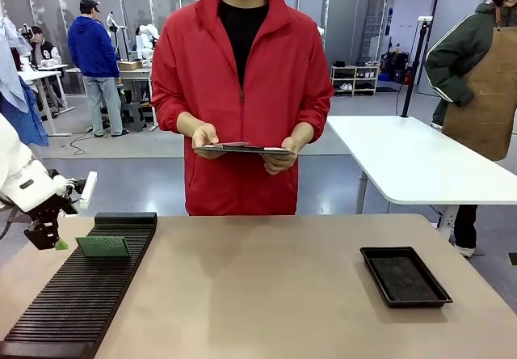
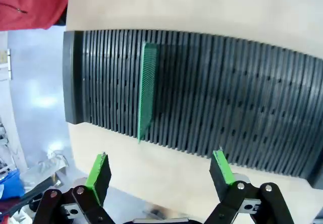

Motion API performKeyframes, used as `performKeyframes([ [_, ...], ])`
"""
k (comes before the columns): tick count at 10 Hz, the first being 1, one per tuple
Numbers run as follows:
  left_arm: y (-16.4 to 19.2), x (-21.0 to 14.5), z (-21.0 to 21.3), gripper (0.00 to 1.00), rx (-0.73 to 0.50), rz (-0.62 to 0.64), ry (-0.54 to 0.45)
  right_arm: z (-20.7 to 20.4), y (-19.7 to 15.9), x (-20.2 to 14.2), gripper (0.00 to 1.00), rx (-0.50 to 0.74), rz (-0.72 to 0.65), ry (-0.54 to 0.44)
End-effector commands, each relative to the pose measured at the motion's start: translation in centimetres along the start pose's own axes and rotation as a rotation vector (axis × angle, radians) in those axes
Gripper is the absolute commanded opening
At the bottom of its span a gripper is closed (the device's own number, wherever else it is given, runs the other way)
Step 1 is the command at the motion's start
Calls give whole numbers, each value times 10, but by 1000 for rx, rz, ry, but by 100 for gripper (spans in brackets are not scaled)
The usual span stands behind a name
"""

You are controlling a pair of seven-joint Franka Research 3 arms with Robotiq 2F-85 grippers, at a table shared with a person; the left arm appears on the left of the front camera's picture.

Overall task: Inspect the PCB.
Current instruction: Pick up the Blank PCB and present it to the human.

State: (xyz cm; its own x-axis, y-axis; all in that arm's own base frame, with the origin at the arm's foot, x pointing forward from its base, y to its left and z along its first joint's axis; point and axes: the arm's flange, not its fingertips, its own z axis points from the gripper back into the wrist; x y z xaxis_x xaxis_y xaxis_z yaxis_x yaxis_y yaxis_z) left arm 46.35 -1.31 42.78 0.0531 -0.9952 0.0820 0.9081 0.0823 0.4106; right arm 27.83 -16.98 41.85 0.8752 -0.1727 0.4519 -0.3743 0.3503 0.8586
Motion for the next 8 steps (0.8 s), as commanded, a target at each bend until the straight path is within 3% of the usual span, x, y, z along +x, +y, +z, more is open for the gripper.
performKeyframes([
  [1,20,0,-16,100,13,-20,55,0,1,2,100,10,7,-9],
  [4,36,0,-43,100,63,-77,87,0,1,2,100,10,7,-9],
  [8,29,-8,-75,100,67,-37,57,0,1,2,100,10,7,-9],
])
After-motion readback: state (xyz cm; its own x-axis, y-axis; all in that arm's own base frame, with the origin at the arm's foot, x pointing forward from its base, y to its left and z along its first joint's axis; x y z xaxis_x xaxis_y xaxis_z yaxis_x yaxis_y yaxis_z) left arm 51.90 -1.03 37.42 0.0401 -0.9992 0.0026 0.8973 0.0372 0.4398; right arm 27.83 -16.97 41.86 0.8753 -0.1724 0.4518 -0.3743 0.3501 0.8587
